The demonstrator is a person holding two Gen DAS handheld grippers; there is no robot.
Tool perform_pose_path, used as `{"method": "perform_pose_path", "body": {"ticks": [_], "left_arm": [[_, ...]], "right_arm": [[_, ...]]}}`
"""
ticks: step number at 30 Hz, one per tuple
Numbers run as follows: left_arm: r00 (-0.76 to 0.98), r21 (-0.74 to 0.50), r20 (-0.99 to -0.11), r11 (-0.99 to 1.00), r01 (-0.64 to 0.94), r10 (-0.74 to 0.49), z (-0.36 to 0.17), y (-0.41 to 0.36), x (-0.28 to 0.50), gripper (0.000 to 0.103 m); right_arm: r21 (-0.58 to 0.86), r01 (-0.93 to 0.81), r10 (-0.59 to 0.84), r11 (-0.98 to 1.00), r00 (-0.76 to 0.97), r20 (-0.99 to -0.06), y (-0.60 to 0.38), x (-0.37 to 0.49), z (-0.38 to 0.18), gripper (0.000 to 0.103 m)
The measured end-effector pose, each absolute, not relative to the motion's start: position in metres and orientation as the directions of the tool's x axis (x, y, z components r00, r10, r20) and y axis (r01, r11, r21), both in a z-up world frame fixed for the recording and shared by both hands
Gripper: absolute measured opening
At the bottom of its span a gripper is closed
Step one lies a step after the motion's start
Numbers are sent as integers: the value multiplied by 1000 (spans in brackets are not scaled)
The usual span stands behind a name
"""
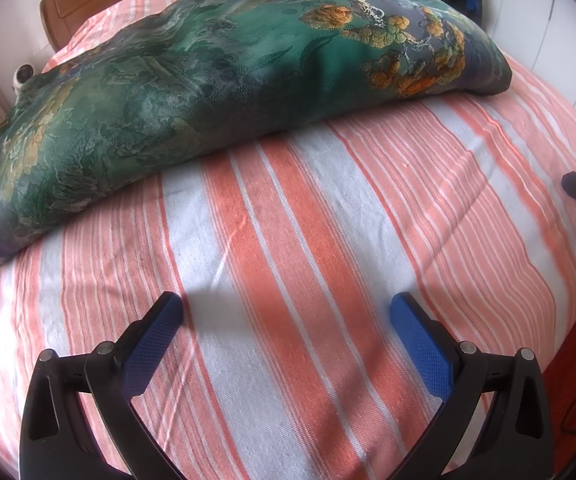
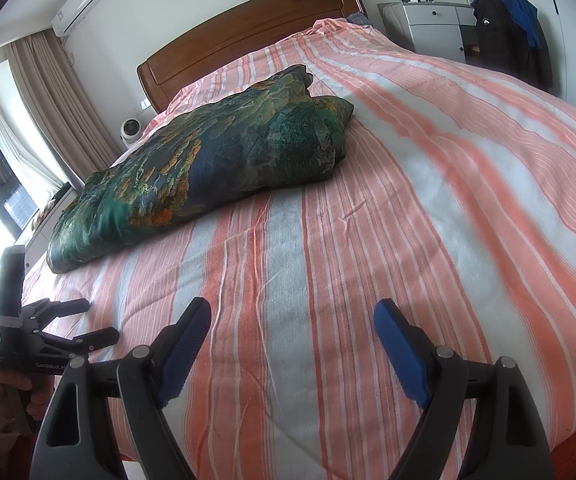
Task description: Fold large clothes
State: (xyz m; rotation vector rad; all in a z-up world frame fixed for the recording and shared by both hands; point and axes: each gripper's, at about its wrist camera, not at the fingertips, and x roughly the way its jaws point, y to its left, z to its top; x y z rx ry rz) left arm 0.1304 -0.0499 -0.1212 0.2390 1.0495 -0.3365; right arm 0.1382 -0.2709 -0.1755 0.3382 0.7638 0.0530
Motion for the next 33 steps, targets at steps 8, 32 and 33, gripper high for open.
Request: {"method": "perform_pose_path", "body": {"ticks": [8,32,33], "left_arm": [[419,13,-891,915,403,-172,-111,-47,132,103],[609,39,-770,937,346,-193,-2,1,160,103],[610,35,-766,935,352,-200,4,-1,163,103]], "right_arm": [[324,76,171,943,724,-668,-271,138,-175,83],[795,150,428,588,776,-463,-346,213,-166,88],[818,149,450,555,774,-446,-346,227,-170,90]]}}
